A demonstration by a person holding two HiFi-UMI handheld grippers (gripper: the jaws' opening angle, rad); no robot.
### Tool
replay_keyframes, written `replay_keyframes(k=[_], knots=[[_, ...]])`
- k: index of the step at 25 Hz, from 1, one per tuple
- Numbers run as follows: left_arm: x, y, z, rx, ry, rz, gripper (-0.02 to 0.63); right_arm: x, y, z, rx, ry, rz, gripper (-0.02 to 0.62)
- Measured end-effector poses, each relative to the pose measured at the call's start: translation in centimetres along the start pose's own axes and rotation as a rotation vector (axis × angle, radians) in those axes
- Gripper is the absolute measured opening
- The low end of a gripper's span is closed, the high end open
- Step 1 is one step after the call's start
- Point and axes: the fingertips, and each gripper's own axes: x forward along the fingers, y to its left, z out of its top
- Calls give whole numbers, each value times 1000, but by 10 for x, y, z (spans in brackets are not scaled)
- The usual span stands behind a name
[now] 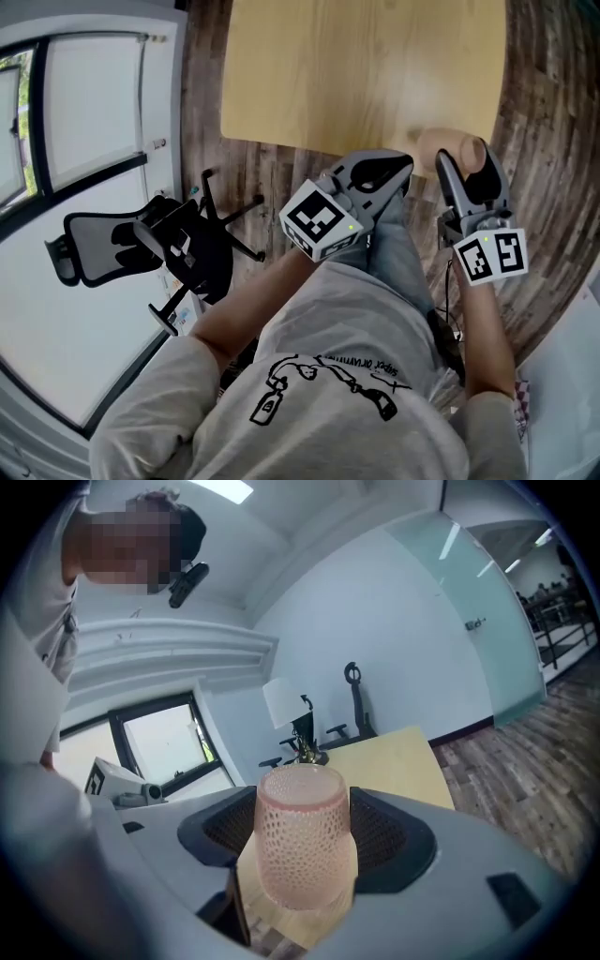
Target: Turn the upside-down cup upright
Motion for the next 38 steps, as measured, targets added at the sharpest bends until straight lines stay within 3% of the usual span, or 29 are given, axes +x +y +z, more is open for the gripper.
replay_keyframes(k=[10, 23, 26, 33, 38], knots=[[-8, -5, 12, -7, -21, 6, 11, -7, -8, 22, 335, -82, -10, 308], [-11, -18, 23, 0, -34, -15, 12, -17, -17, 17, 798, -210, 25, 308], [-11, -22, 24, -1, -33, -28, 27, -18, -17, 18, 846, -231, 40, 308], [-4, -29, 22, -17, -13, -73, 129, -21, -19, 18, 879, -243, 72, 308], [8, -36, 20, -36, 1, -122, 147, -20, -20, 15, 905, -239, 89, 308]])
